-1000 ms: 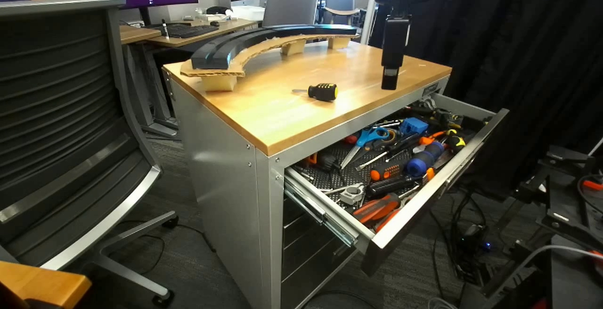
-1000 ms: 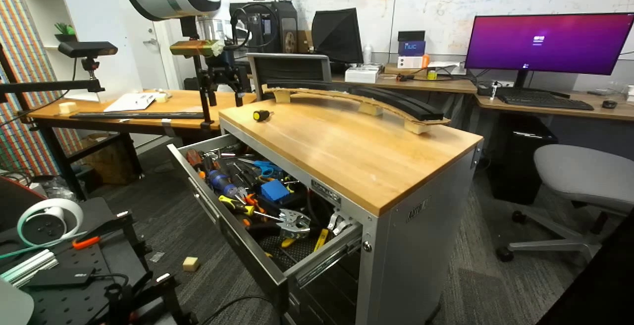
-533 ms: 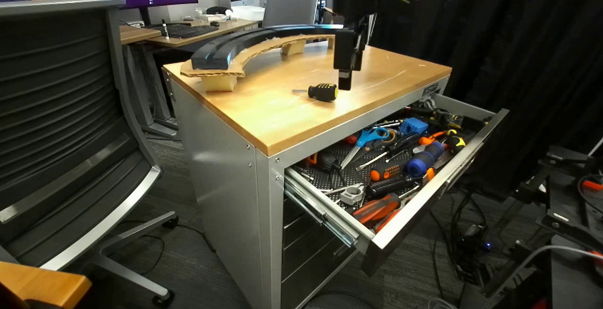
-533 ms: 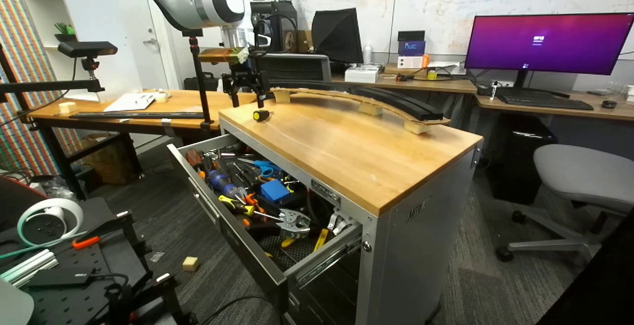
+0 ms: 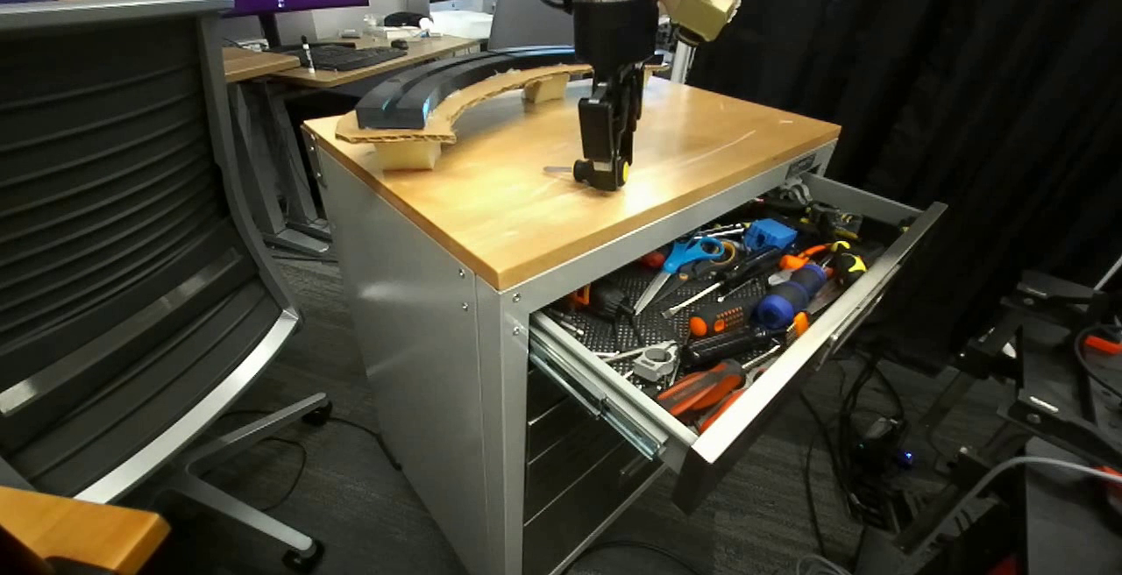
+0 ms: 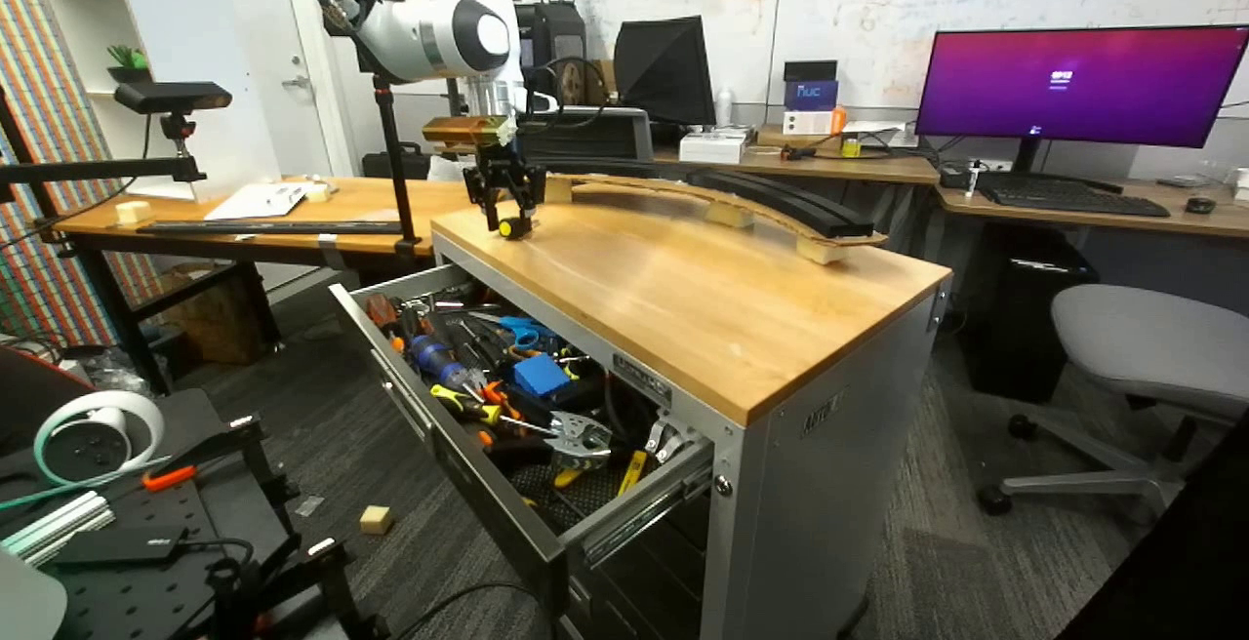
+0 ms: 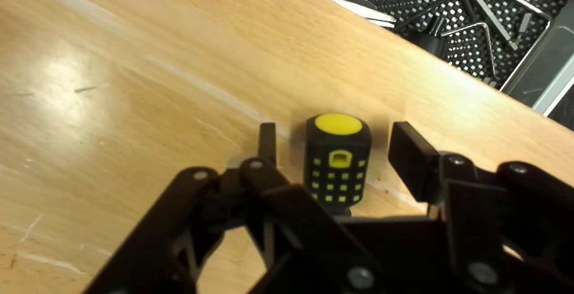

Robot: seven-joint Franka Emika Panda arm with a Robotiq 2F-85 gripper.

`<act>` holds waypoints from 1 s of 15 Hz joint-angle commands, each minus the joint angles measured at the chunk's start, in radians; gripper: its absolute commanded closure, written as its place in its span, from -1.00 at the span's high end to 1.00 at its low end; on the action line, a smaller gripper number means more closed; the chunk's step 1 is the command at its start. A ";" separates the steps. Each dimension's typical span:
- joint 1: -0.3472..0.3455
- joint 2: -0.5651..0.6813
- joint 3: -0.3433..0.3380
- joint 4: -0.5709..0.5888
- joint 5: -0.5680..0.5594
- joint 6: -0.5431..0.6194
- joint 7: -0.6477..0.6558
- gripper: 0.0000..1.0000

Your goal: Place the screwdriver inside the open drawer then close the drawer

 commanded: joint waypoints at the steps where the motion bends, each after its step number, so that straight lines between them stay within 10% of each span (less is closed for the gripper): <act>1: 0.037 0.044 -0.038 0.085 -0.003 -0.034 0.025 -0.30; 4: 0.064 0.054 -0.065 0.121 -0.022 -0.080 0.060 -0.70; 15: 0.038 0.041 0.053 0.130 -0.011 -0.387 -0.463 -0.62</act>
